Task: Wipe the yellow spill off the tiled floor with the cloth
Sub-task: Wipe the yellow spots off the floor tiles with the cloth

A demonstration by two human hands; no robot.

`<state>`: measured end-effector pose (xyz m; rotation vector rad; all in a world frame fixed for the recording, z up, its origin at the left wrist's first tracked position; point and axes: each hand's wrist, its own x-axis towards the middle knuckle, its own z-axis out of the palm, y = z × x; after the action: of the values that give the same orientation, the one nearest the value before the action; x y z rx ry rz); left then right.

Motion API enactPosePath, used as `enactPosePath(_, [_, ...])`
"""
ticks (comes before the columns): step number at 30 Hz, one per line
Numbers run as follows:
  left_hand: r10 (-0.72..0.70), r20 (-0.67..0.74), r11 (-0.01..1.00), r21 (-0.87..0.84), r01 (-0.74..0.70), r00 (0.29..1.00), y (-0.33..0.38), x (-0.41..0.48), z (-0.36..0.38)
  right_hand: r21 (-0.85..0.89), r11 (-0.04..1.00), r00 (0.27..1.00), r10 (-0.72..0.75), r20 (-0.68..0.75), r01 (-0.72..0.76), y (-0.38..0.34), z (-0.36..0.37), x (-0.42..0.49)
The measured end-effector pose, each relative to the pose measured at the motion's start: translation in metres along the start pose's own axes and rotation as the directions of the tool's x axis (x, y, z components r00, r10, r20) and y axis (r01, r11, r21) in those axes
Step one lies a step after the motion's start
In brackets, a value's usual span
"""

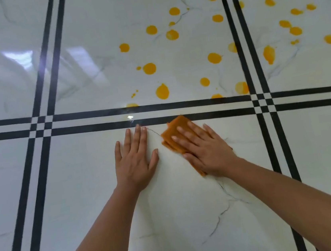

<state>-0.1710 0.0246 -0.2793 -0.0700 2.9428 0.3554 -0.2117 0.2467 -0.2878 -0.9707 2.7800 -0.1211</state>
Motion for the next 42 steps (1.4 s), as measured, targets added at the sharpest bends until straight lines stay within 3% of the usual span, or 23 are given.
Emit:
enactPosePath(5, [-0.092, -0.024, 0.996, -0.005, 0.091, 0.996, -0.013, 0.001, -0.005, 0.147, 0.966, 0.977, 0.214, 0.01, -0.213, -0.007, -0.018, 0.032])
enactPosePath(9, [-0.106, -0.031, 0.994, -0.005, 0.106, 0.994, -0.008, 0.002, -0.007, 0.198, 0.903, 0.909, 0.405, -0.096, -0.381, -0.024, -0.029, 0.02])
enactPosePath(15, [-0.131, -0.021, 0.991, -0.004, 0.131, 0.991, 0.015, 0.007, -0.012, 0.349, 0.847, 0.895, 0.443, -0.049, -0.4, -0.024, -0.051, 0.044])
enactPosePath(18, [-0.136, -0.013, 0.991, -0.009, 0.136, 0.991, 0.024, 0.011, -0.015, 0.65, 0.59, 0.806, 0.589, 0.06, -0.479, -0.014, -0.072, 0.046])
enactPosePath(20, [-0.126, -0.02, 0.992, -0.024, 0.125, 0.992, 0.028, 0.014, -0.02, 0.832, 0.29, 0.757, 0.618, 0.214, -0.473, 0.001, -0.09, 0.043])
enactPosePath(22, [-0.132, -0.039, 0.99, -0.05, 0.13, 0.99, 0.031, 0.018, -0.025, 0.903, 0.002, 0.739, 0.575, 0.351, -0.43, 0.019, -0.102, 0.034])
enactPosePath(23, [-0.138, -0.041, 0.989, -0.055, 0.136, 0.99, 0.032, 0.02, -0.026, 0.903, -0.069, 0.734, 0.558, 0.387, -0.424, 0.028, -0.103, 0.029])
enactPosePath(24, [-0.142, -0.038, 0.989, -0.053, 0.14, 0.989, 0.033, 0.021, -0.028, 0.895, -0.077, 0.721, 0.564, 0.402, -0.439, 0.034, -0.104, 0.025])
enactPosePath(25, [-0.143, -0.033, 0.989, -0.049, 0.141, 0.989, 0.033, 0.021, -0.028, 0.881, -0.022, 0.705, 0.591, 0.393, -0.473, 0.038, -0.1, 0.021])
enactPosePath(27, [-0.143, -0.023, 0.989, -0.05, 0.141, 0.989, 0.034, 0.022, -0.027, 0.805, 0.241, 0.692, 0.672, 0.265, -0.543, 0.04, -0.092, 0.015])
enactPosePath(29, [-0.142, -0.013, 0.988, -0.055, 0.141, 0.99, 0.033, 0.021, -0.024, 0.66, 0.52, 0.743, 0.664, 0.086, -0.542, 0.032, -0.081, 0.015])
enactPosePath(30, [-0.14, -0.007, 0.989, -0.049, 0.139, 0.99, 0.031, 0.021, -0.022, 0.606, 0.591, 0.77, 0.636, 0.055, -0.532, 0.025, -0.075, 0.018])
enactPosePath(35, [-0.085, 0.011, 0.996, 0.033, 0.085, 0.996, 0.01, 0.038, -0.021, 0.338, 0.718, 0.792, 0.577, 0.201, -0.609, -0.004, -0.041, 0.056])
enactPosePath(39, [-0.082, -0.056, 0.997, -0.004, 0.082, 0.995, -0.009, 0.065, -0.023, 0.195, 0.819, 0.841, 0.535, 0.078, -0.539, 0.028, -0.035, 0.096])
enactPosePath(42, [-0.124, -0.117, 0.992, -0.014, 0.124, 0.985, -0.028, 0.083, -0.025, 0.203, 0.855, 0.869, 0.493, -0.038, -0.476, 0.036, -0.04, 0.141])
